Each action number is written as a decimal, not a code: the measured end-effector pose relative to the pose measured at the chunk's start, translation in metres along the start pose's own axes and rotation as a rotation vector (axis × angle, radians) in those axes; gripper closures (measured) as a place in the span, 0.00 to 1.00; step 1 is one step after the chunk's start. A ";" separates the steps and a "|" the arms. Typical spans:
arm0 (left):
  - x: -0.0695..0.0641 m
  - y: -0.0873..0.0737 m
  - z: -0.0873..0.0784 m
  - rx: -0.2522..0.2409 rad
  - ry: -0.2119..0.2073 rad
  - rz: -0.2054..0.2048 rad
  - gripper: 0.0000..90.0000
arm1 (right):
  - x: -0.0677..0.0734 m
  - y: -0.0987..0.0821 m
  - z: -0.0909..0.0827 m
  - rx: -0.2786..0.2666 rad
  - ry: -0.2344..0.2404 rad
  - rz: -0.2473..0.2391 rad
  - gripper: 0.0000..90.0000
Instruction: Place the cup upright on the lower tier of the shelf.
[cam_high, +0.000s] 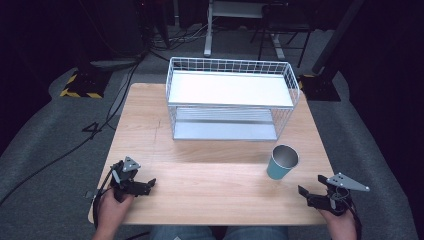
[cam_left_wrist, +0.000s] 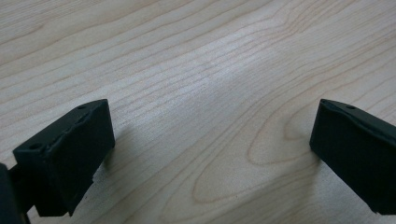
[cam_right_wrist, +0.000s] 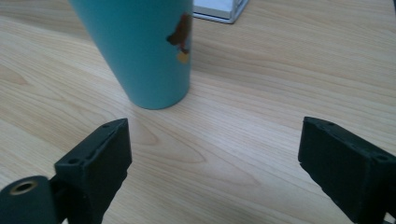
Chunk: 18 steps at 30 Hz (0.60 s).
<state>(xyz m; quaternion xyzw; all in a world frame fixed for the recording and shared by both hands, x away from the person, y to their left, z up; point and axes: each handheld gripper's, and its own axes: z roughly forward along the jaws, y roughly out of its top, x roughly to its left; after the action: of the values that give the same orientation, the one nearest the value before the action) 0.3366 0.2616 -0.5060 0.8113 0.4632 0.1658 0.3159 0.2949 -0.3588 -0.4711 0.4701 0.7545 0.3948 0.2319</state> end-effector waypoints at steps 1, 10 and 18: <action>0.000 0.000 0.000 0.000 0.000 0.000 0.00 | 0.000 0.000 0.000 0.000 0.000 0.000 0.10; -0.001 -0.001 0.000 -0.001 0.002 -0.009 0.00 | 0.016 0.012 0.009 -0.012 0.042 -0.014 0.00; -0.002 -0.002 -0.001 -0.003 -0.001 -0.004 0.00 | 0.022 0.019 0.020 -0.024 0.071 -0.033 0.00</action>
<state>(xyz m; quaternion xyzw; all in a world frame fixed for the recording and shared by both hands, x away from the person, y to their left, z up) 0.3334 0.2610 -0.5063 0.8100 0.4644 0.1654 0.3175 0.3094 -0.3264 -0.4665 0.4407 0.7651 0.4164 0.2168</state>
